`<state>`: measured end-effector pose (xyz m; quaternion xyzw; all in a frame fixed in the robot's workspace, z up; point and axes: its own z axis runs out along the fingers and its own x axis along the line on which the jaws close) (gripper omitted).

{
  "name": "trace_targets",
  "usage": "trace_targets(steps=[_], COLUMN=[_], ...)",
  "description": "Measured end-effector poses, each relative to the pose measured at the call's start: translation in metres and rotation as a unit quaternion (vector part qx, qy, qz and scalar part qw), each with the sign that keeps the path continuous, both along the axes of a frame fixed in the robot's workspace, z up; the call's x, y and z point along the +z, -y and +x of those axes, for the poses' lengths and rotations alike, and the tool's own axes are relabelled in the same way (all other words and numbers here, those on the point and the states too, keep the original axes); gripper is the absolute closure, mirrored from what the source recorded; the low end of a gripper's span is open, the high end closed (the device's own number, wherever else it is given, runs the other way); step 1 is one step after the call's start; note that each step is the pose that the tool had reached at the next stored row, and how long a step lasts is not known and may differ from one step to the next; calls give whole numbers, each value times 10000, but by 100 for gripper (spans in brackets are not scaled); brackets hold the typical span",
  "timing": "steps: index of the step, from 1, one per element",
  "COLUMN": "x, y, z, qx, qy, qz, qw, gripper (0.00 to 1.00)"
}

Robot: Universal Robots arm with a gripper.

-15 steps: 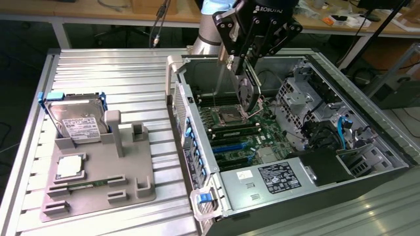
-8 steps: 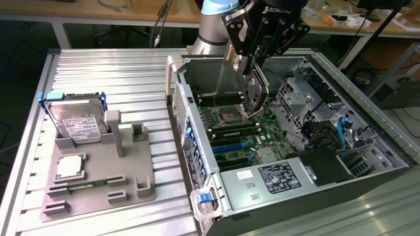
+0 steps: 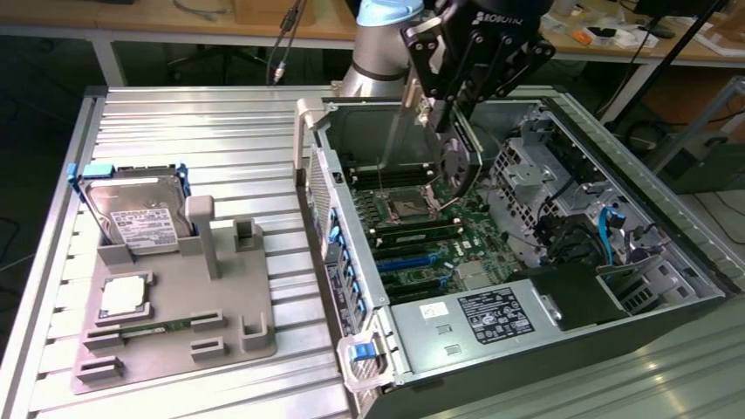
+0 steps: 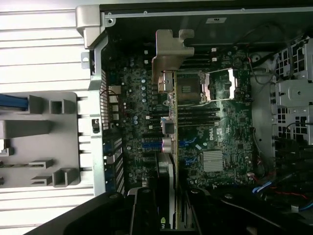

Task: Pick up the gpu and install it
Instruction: 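Pick up the gpu and move the gpu toward the slot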

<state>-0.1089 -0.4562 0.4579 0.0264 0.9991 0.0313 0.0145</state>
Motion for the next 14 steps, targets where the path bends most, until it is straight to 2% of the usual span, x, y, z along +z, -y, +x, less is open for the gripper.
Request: trace_targets(steps=[14], x=[0], y=[0], z=[74], qx=[6], qy=[0], qz=[0], qw=[10000], gripper=[73])
